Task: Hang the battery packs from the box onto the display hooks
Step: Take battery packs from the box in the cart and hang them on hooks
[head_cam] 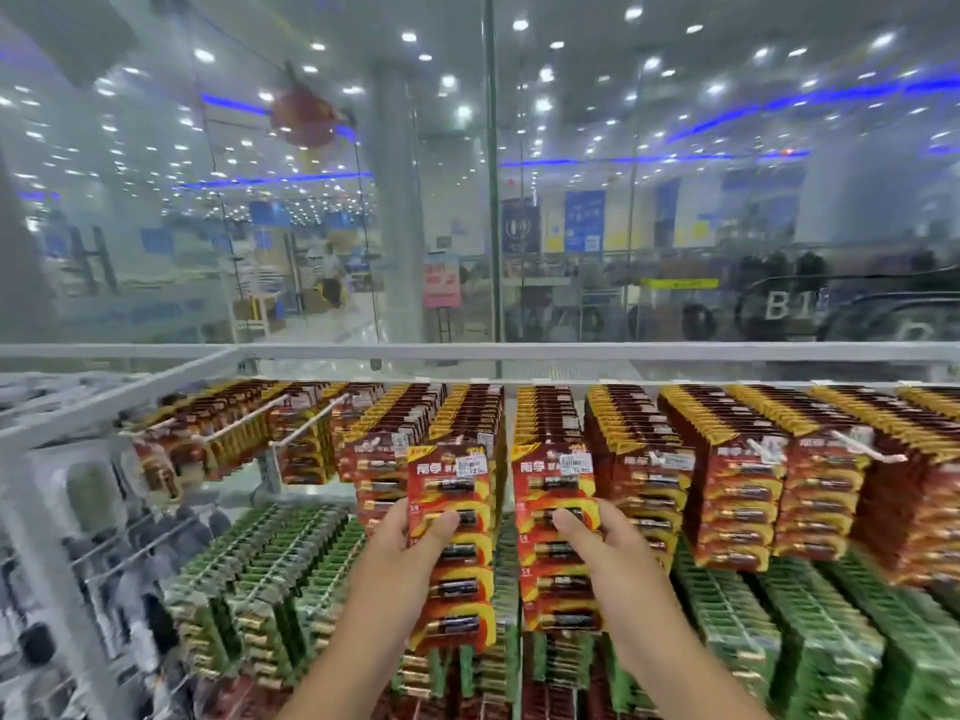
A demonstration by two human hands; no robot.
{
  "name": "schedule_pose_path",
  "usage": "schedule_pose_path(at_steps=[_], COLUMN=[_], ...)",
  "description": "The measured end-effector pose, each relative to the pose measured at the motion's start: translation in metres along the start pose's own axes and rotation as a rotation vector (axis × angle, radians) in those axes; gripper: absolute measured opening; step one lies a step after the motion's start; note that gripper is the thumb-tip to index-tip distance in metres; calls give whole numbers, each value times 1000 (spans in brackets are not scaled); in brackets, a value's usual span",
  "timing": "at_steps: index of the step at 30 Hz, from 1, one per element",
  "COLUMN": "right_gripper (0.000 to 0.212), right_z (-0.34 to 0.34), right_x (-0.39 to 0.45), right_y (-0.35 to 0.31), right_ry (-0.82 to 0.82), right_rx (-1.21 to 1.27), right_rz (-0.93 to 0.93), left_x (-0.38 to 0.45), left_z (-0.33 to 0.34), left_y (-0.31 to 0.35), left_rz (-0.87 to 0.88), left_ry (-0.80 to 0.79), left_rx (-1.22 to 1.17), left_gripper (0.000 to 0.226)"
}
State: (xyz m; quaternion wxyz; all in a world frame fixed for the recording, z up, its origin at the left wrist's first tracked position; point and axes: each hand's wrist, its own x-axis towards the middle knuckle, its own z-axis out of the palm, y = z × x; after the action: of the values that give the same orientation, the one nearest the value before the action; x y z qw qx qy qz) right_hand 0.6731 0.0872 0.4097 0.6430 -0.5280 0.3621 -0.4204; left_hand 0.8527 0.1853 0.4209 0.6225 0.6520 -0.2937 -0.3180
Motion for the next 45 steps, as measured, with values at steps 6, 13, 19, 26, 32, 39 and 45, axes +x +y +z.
schedule_pose_path(at_steps=[6, 13, 19, 26, 32, 39, 45], right_gripper=[90, 54, 49, 34, 59, 55, 41], right_z=[13, 24, 34, 40, 41, 54, 57], right_x=[18, 32, 43, 50, 47, 38, 16], right_y=[12, 16, 21, 33, 42, 38, 47], right_ry=[150, 246, 328, 465, 545, 562, 576], right_rx=[-38, -56, -99, -251, -461, -465, -428], right_rz=[-24, 41, 18, -56, -83, -82, -60], left_x=[31, 67, 81, 72, 67, 70, 63], left_z=[-2, 4, 17, 15, 10, -13, -32], left_y=[-13, -22, -28, -39, -50, -61, -59], left_rz=[40, 145, 138, 316, 335, 215, 165], left_ry=[-58, -57, 27, 139, 97, -76, -242], left_rx=[6, 44, 83, 385, 503, 338, 219], left_gripper=[65, 89, 38, 50, 65, 39, 31])
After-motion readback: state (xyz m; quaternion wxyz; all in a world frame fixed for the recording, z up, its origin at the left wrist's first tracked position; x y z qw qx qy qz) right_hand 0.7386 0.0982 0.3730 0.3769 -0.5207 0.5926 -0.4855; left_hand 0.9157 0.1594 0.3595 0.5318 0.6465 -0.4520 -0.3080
